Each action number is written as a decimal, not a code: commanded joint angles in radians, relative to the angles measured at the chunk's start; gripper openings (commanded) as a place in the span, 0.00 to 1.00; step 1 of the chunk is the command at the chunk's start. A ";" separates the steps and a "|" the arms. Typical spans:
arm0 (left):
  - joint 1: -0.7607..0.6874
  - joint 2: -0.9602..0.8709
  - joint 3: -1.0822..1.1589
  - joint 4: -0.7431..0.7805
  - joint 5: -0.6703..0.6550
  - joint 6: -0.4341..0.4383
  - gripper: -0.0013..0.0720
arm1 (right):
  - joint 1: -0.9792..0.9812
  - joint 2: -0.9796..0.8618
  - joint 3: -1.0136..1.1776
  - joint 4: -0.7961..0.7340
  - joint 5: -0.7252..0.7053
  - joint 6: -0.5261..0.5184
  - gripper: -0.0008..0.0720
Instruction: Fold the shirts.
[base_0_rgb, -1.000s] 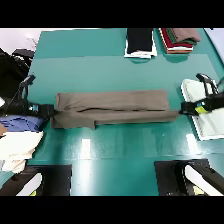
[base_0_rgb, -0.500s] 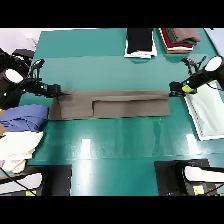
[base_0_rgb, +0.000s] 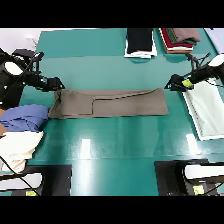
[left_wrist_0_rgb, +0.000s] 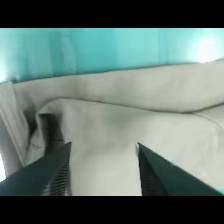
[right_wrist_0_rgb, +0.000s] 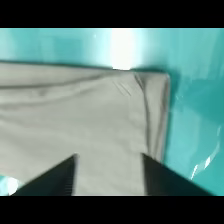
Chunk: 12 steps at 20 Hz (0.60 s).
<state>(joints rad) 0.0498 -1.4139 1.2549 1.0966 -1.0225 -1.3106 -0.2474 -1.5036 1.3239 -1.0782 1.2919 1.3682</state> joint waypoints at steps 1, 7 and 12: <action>0.000 0.000 0.021 -0.054 -0.053 0.000 0.39 | -0.086 -0.002 -0.066 0.041 0.053 -0.050 0.75; -0.044 -0.001 0.021 -0.161 -0.013 0.010 0.05 | -0.144 -0.029 -0.290 0.187 -0.073 -0.159 0.68; -0.195 -0.003 0.021 -0.161 0.063 -0.001 0.05 | -0.043 -0.107 -0.256 0.245 -0.097 -0.185 0.43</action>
<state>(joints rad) -0.0731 -1.4170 1.2743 0.9447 -1.0096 -1.3022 -0.3351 -1.5730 1.0599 -0.8692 1.2251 1.2091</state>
